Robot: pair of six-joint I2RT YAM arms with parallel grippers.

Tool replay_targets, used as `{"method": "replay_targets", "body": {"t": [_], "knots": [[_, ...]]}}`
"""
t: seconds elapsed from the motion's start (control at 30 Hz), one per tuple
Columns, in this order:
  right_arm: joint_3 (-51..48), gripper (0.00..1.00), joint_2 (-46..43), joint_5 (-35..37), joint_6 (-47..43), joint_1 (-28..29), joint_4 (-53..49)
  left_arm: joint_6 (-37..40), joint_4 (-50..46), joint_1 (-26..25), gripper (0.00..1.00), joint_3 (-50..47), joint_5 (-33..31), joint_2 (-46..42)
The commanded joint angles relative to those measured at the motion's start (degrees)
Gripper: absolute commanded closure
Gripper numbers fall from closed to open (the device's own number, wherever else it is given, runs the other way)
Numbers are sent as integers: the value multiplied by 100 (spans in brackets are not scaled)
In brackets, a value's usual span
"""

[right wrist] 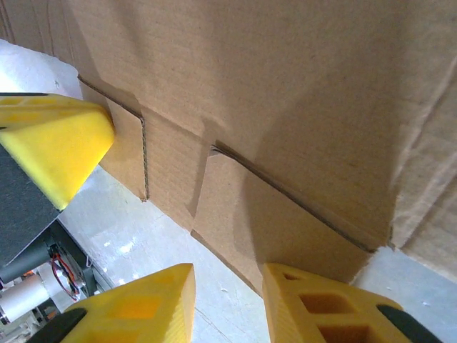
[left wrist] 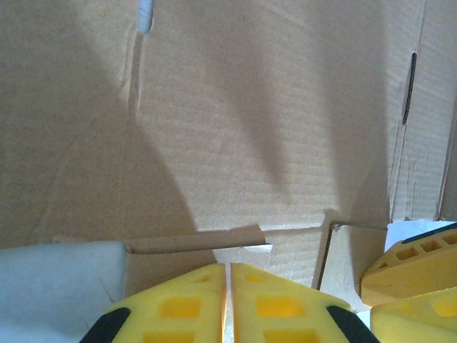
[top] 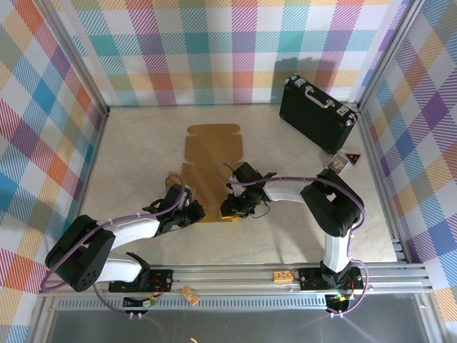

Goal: Fold the paper box

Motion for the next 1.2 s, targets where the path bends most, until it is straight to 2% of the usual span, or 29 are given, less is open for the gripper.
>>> {"method": "replay_targets", "body": {"t": [0.0, 0.2, 0.27, 0.3, 0.43, 0.57, 0.63, 0.8, 1.07, 1.17], "knots": [[-203, 68, 440, 310, -1, 49, -95, -106, -500, -112, 87, -222, 173, 162], [-319, 67, 73, 234, -38, 51, 38, -61, -771, -112, 87, -113, 167, -119], [-167, 61, -231, 404, -173, 51, -228, 19, -1132, -113, 86, 99, 92, -349], [-82, 58, -369, 507, -237, 51, -403, 54, -1314, -106, 84, 196, 49, -475], [275, 53, -887, 735, -493, -16, -958, 274, -2410, -104, 64, 742, -221, -1139], [590, 48, -1146, 908, -675, -280, -1408, 683, -3509, -68, 50, 1518, -661, -1739], [683, 46, -1168, 905, -685, -485, -1473, 851, -3732, -12, 44, 1793, -686, -1796], [1304, 42, -758, 1109, -974, -998, -1865, 997, -3599, 153, 46, 2352, -267, -1065], [2717, 38, 562, 1528, -1548, -1647, -2486, 1207, -3304, 440, 60, 3421, 94, 848], [3111, 37, 972, 1241, -1626, -1799, -2622, 1274, -3213, 517, 64, 3532, 270, 1351]]}}
